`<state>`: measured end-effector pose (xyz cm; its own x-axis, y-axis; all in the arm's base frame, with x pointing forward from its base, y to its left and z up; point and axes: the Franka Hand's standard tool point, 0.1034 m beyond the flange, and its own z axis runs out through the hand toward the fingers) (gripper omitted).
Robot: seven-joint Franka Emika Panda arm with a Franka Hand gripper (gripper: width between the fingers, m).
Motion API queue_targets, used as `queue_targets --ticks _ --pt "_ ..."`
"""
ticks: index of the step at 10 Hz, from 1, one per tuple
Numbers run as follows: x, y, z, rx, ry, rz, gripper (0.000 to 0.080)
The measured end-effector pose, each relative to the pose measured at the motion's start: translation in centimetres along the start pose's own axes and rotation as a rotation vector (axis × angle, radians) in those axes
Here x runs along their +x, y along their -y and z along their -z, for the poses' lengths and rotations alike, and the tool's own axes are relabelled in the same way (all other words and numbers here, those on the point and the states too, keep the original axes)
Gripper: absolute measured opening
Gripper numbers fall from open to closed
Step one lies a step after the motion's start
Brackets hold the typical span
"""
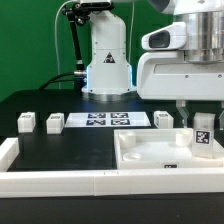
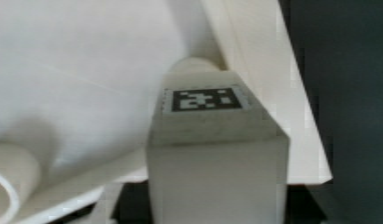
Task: Assemble square table
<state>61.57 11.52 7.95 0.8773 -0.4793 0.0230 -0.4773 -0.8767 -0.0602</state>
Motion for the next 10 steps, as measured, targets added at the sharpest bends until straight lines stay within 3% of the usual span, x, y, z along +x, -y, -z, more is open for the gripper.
queue_targets --ticks 2,5,9,10 --pt "0.06 -0.08 0.01 -0.009 -0.008 -0.171 0.0292" --pt "0.08 -0.3 -0.01 0.001 0.012 -0.415 0.0292" --pt "0.04 -0.26 -0.03 0.003 0.015 -0.396 0.03" --pt "-0.03 -0.18 -0.03 0.004 0.015 -0.333 0.0559"
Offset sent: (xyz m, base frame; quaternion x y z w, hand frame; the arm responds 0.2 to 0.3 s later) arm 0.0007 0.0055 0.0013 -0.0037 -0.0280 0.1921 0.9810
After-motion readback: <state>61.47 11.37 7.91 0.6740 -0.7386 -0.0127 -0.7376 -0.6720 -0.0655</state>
